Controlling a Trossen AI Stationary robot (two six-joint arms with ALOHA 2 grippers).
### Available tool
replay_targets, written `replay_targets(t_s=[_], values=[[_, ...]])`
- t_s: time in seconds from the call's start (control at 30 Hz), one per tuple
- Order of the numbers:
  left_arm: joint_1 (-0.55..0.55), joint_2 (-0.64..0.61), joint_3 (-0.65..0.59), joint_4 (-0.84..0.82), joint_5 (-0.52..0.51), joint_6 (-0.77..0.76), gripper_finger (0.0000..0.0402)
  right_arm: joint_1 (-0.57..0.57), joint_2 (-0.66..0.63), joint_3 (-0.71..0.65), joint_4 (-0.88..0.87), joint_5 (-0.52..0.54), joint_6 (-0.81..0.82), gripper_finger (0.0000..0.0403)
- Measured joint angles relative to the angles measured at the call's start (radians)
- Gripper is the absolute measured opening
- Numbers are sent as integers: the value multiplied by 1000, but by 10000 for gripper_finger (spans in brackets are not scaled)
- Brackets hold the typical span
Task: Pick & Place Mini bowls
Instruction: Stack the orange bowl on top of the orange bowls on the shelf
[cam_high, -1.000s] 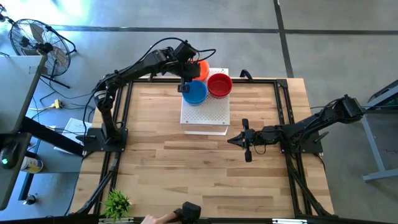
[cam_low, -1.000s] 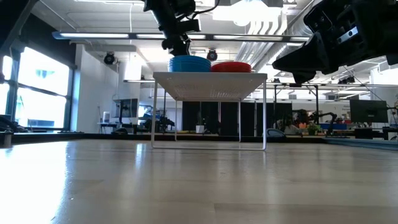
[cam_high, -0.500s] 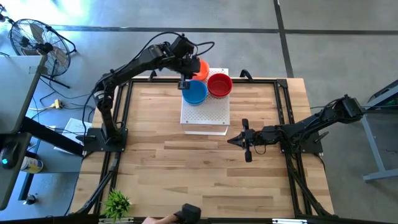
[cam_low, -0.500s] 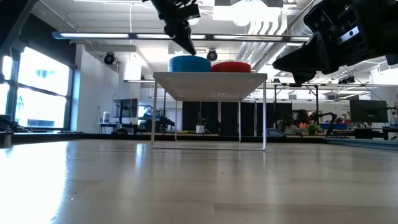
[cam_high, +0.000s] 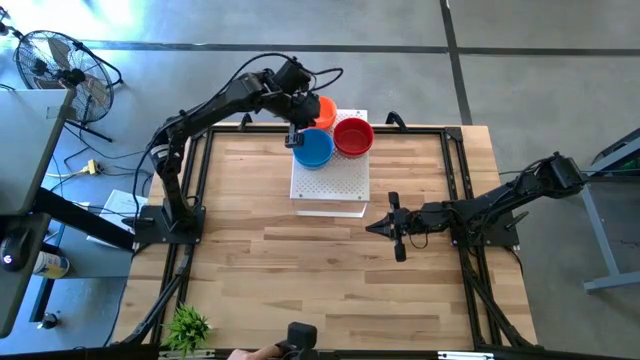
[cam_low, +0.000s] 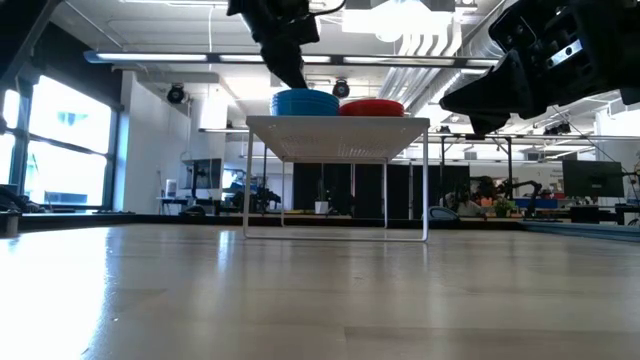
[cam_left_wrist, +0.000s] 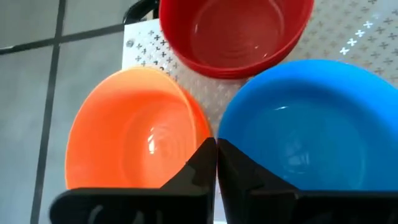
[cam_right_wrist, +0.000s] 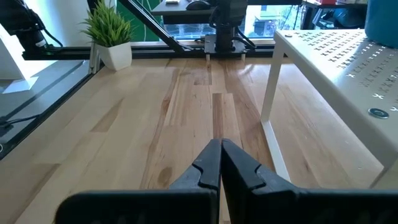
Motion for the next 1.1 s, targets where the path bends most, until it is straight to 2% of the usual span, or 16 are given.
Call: replay_targets(t_s=[0.57, 0.67, 1.1], values=[[4, 0, -8, 14, 4, -16, 1, 0, 0, 0, 1, 0, 8, 0], [20, 0, -8, 11, 36, -34, 1, 0, 0, 0, 1, 0, 8, 0], [18, 59, -7, 66, 23, -51, 1, 0, 0, 0, 14, -18, 12, 0]])
